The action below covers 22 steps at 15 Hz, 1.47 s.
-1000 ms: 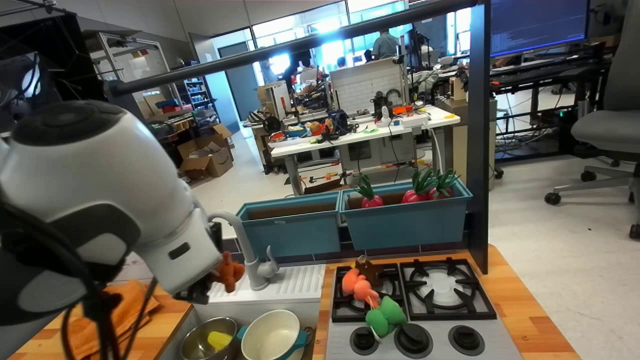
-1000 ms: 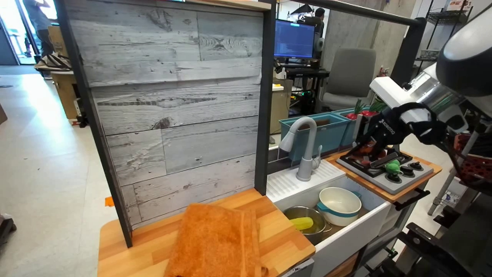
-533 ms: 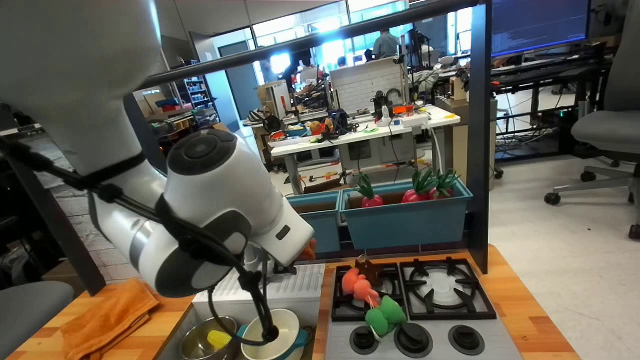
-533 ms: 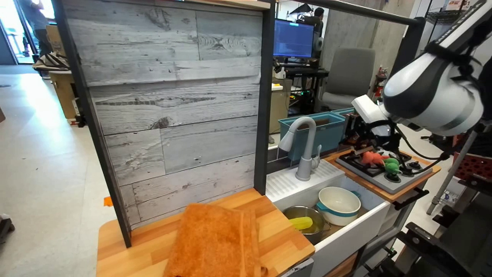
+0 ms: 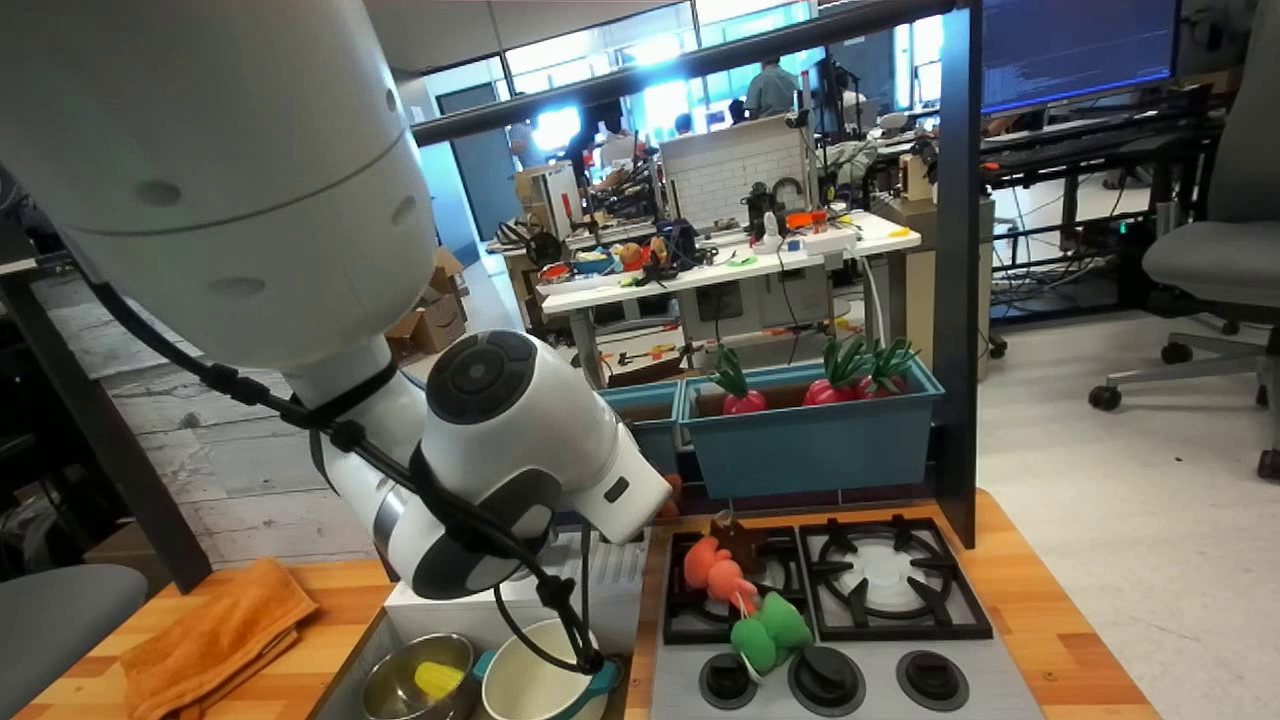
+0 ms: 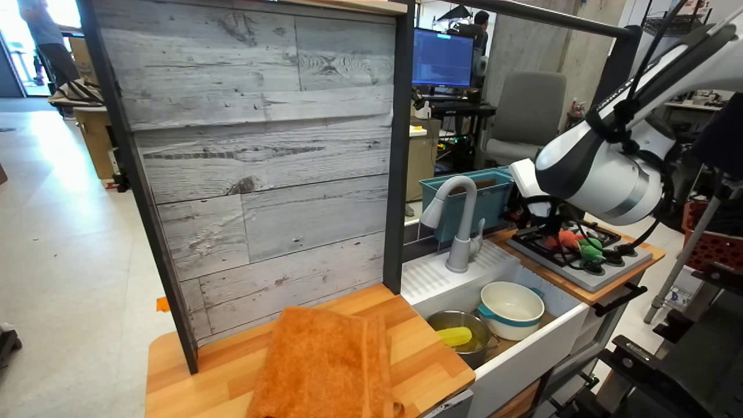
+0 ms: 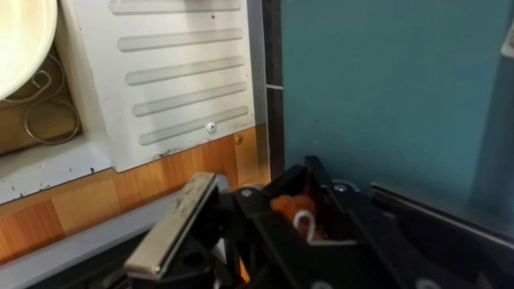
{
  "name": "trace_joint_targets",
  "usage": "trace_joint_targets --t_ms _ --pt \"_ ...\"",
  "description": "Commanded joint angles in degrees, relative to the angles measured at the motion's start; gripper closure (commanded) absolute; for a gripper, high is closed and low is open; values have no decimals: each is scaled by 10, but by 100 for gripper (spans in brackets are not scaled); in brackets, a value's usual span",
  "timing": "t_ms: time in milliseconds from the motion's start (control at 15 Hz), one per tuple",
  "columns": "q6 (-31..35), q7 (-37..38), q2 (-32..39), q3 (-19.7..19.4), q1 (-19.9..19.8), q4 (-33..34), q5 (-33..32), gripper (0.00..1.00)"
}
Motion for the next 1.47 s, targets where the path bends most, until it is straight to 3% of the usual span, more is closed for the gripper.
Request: trace_joint_targets --t_ms 0,67,200,533,733,1133,1400 --pt "86 -5 52 -11 33 59 29 98" --pt "89 -3 53 -13 37 58 37 69" --pt "100 4 49 -22 53 49 63 62" --pt "137 10 -33 -78 146 -52 186 25" --pt "138 3 -94 -86 186 -124 211 4" --pt "120 -1 -235 -24 168 -298 123 0" --pt "127 21 -322 28 113 -392 47 0"
